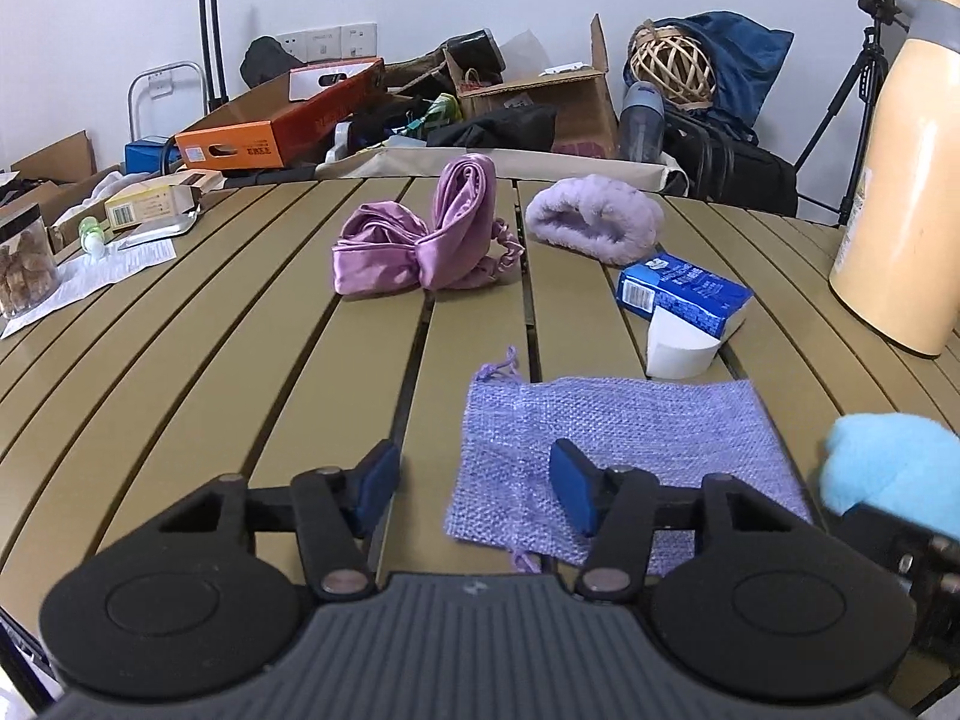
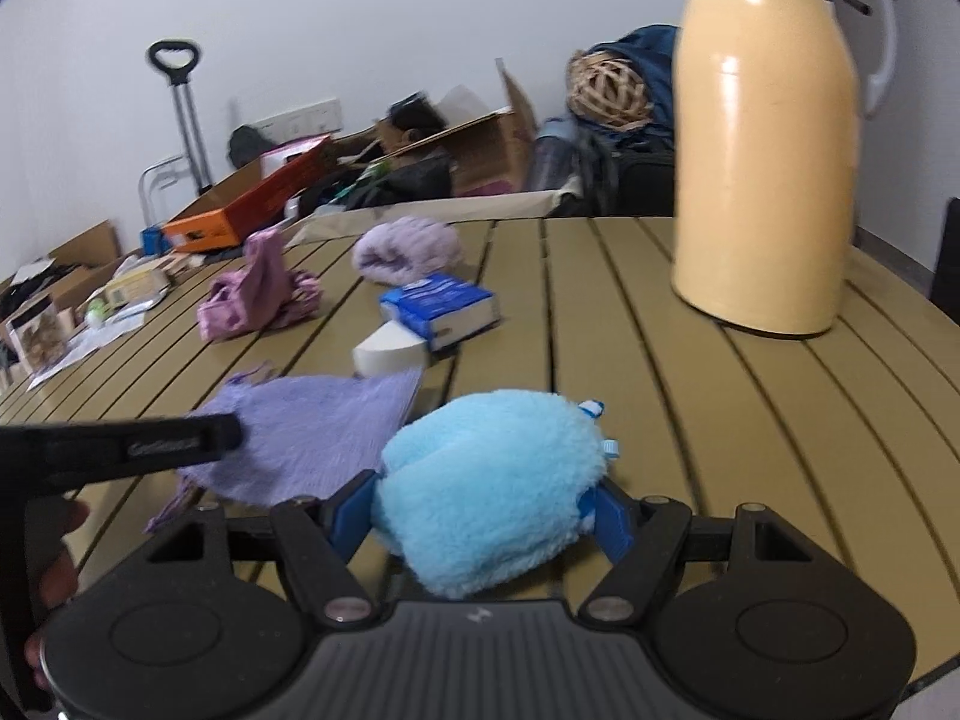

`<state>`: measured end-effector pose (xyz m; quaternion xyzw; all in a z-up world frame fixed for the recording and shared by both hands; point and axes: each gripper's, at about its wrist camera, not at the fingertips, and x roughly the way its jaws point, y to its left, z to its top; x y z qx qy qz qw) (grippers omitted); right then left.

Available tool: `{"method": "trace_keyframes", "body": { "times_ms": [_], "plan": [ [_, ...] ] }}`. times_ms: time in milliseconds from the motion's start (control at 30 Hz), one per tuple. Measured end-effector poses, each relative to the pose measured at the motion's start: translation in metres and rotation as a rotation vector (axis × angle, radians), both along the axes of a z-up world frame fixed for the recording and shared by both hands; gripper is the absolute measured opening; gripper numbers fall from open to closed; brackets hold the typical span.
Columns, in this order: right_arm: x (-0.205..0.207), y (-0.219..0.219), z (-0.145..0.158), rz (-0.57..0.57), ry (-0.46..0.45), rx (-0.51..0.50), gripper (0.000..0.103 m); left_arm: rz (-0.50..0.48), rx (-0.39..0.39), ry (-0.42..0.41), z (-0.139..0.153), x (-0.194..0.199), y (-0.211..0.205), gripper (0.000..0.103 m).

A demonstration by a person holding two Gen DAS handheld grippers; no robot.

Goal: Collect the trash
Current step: 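Grasp the lavender drawstring bag with the left tool while the right tool holds the plush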

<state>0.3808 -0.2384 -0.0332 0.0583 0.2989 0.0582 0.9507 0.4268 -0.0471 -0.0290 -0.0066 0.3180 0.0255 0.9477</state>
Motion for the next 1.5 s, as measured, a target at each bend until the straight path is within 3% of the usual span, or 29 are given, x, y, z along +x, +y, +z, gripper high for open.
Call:
{"method": "trace_keyframes", "body": {
  "times_ms": [100,333,467,1033,1100,1500],
  "plan": [
    [0.000,-0.005,-0.001,-0.027,0.000,0.007,0.072,-0.016,0.010,-0.002,0.000,-0.002,-0.004,0.073],
    [0.003,-0.006,-0.002,-0.037,-0.003,0.011,0.072,-0.013,0.047,-0.030,-0.006,-0.006,-0.014,0.073],
    [0.004,-0.005,-0.002,-0.041,-0.004,0.016,0.072,-0.047,0.034,-0.050,-0.007,-0.012,-0.016,0.054],
    [-0.003,-0.003,0.001,-0.032,-0.018,0.037,0.072,-0.079,0.081,-0.100,-0.008,-0.029,-0.027,0.030],
    [-0.004,-0.001,0.002,-0.031,-0.020,0.040,0.072,-0.074,0.085,-0.119,-0.006,-0.034,-0.026,0.009],
    [-0.015,0.002,0.006,-0.019,-0.039,0.056,0.072,-0.118,-0.014,-0.199,0.017,-0.058,-0.012,0.006]
  ]
}}
